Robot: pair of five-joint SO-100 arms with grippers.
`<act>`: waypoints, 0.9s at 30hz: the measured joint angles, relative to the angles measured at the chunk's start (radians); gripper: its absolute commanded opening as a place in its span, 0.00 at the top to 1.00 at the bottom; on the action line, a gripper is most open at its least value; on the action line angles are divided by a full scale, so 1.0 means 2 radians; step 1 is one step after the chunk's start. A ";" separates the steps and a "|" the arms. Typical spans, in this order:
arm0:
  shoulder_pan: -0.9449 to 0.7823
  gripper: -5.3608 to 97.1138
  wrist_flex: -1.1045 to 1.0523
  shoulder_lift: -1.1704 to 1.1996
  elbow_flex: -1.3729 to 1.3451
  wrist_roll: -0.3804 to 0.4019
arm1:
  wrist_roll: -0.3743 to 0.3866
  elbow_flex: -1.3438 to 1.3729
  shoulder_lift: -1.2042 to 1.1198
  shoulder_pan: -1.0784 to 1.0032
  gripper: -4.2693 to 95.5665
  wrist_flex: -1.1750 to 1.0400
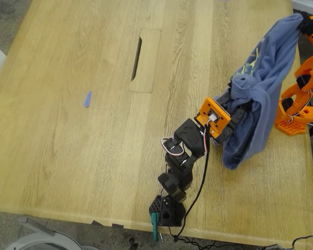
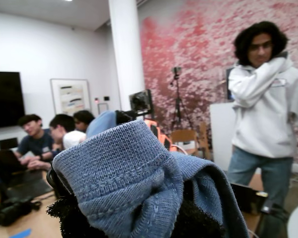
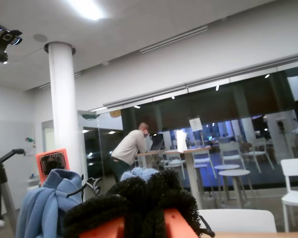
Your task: Fold a T-shirt
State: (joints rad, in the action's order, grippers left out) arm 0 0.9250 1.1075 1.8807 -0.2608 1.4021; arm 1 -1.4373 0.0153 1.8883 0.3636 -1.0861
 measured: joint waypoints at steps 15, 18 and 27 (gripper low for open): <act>0.077 0.95 0.011 0.000 -0.036 0.020 | -0.008 0.166 0.097 0.081 0.96 -0.001; 0.080 0.95 0.020 0.000 -0.041 0.035 | -0.008 0.167 0.099 0.086 0.96 -0.013; 0.031 0.95 0.091 0.000 -0.041 0.102 | 0.016 0.171 0.107 0.084 0.96 -0.086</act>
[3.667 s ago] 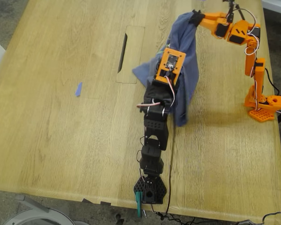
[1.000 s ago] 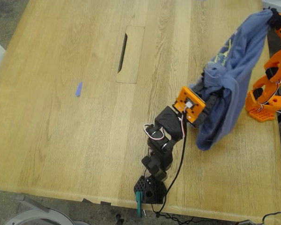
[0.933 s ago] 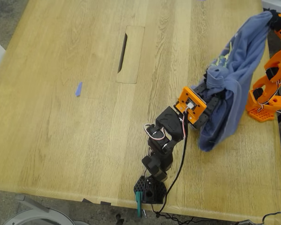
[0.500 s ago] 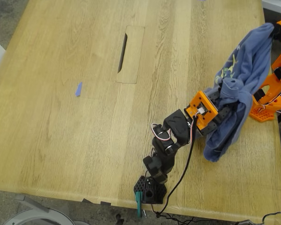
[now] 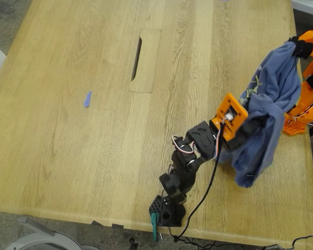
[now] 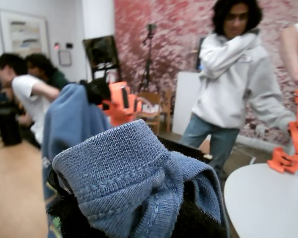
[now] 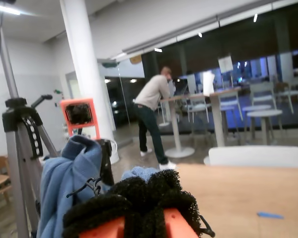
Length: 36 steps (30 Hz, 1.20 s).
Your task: Fold a T-shirt
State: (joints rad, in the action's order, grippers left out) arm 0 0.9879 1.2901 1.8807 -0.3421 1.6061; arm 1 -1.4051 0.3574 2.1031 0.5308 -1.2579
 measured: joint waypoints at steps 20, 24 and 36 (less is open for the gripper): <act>-0.072 0.95 0.187 0.025 -0.001 0.120 | 0.041 0.000 0.014 -0.028 0.96 -0.104; -0.075 0.95 0.217 0.027 -0.001 0.137 | 0.048 0.000 0.015 -0.031 0.96 -0.117; -0.054 0.95 0.253 0.054 -0.039 0.176 | 0.051 0.000 0.017 -0.032 0.96 -0.151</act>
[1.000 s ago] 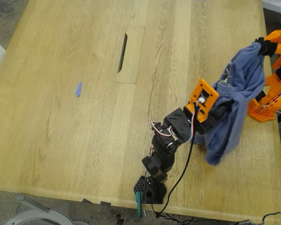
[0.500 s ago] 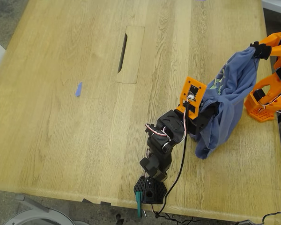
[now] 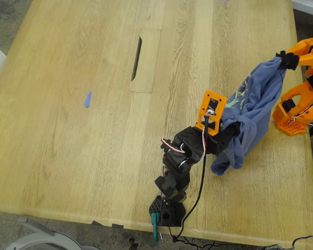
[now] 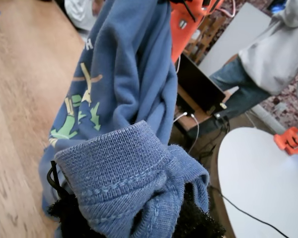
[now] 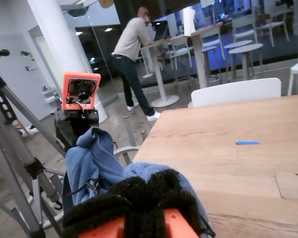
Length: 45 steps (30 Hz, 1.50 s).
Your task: Fold a T-shirt
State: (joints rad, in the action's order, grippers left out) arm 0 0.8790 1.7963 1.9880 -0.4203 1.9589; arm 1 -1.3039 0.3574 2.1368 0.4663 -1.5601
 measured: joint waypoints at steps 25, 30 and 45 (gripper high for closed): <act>-0.014 0.95 -0.082 0.190 -0.336 0.021 | 0.007 0.165 0.093 -0.002 0.96 -0.024; -0.030 0.95 -0.126 0.240 -0.435 0.018 | 0.007 0.306 0.159 -0.005 0.96 0.031; -0.131 0.95 -0.243 0.371 -0.677 -0.018 | 0.003 0.690 0.252 -0.075 0.96 0.300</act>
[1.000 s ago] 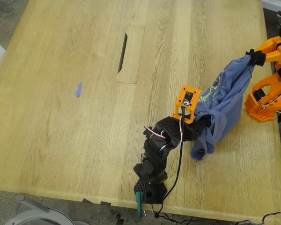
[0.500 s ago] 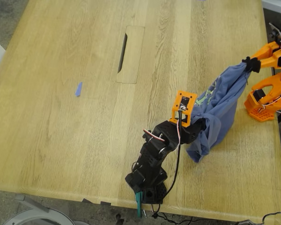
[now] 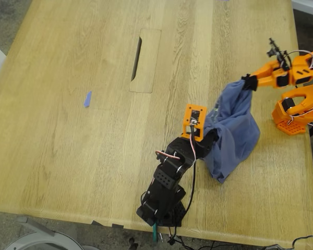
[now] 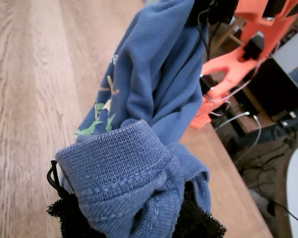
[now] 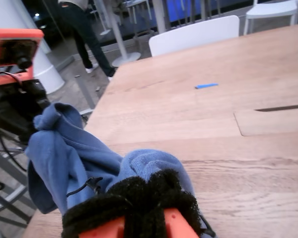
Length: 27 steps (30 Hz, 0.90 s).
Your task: Fold a T-shirt
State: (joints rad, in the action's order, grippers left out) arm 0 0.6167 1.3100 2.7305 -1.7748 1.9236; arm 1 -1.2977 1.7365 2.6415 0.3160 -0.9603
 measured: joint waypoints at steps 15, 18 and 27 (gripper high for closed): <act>-0.067 0.95 -0.033 0.091 -0.129 -0.019 | -0.011 0.159 0.036 -0.102 0.96 0.086; -0.077 0.95 -0.046 0.103 -0.150 -0.023 | -0.013 0.197 0.036 -0.125 0.96 0.133; -0.109 0.95 -0.123 0.106 -0.230 -0.034 | -0.014 0.308 0.028 -0.181 0.96 0.267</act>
State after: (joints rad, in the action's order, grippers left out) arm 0 0.3988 1.0646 2.9422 -2.2350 1.8561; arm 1 -1.3254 2.3516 2.6967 -0.0460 -0.4264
